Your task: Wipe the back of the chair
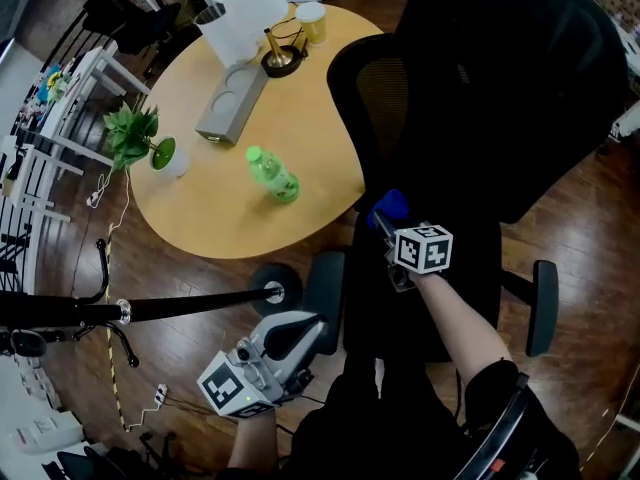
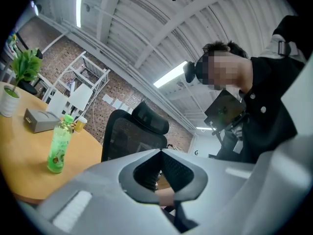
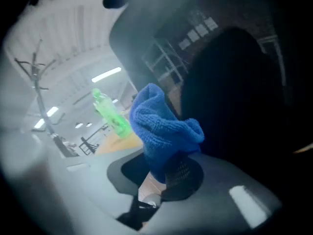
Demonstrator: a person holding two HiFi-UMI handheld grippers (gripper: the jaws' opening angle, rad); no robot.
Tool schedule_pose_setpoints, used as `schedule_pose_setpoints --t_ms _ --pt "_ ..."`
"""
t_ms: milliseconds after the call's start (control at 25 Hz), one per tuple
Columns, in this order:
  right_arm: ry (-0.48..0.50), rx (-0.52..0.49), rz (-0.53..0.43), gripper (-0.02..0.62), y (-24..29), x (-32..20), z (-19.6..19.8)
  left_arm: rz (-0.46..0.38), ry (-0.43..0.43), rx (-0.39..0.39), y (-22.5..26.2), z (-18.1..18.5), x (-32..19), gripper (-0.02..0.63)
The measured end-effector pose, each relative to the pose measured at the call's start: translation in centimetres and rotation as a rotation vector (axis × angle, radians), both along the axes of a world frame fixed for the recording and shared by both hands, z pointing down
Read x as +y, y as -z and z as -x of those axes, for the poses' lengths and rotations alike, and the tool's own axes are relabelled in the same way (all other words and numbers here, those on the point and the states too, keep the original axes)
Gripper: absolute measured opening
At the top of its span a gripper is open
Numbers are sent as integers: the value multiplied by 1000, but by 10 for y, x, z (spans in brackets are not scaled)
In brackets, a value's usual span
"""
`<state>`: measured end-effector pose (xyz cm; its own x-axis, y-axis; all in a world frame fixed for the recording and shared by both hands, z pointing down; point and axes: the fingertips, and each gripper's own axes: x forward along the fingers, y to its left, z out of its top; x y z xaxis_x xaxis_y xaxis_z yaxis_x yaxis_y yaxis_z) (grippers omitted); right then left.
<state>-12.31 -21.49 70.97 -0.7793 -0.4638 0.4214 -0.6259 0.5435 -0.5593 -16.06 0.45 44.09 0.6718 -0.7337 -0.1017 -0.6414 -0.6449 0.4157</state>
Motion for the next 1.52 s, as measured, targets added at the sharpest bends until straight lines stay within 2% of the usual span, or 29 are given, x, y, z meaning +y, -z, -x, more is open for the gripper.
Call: schedule_pose_setpoints --t_ms 80,200,320,440,680,960,1240,1520 --pt "86 -164 -118 52 68 8 9 -20 -8 18 5 1 1 -2" --pt "180 -390 -243 52 182 41 -3 -62 -34 43 21 -1 1 -2" --pt "223 -542 -344 52 280 84 -32 -108 -82 76 44 -9 0 -2" --pt "203 -645 -422 52 350 119 -73 -153 -143 103 67 -28 -1 -2" --pt "104 -656 -592 52 416 162 -139 -260 -269 157 111 -70 -5 -2" --pt "18 -647 -663 52 426 187 -177 -347 -362 168 138 -100 3 -2" --pt "10 -620 -681 52 426 183 -187 -351 -355 161 143 -108 -4 -2" --pt "49 -605 -672 51 422 177 -175 -355 -321 168 145 -102 -7 -2"
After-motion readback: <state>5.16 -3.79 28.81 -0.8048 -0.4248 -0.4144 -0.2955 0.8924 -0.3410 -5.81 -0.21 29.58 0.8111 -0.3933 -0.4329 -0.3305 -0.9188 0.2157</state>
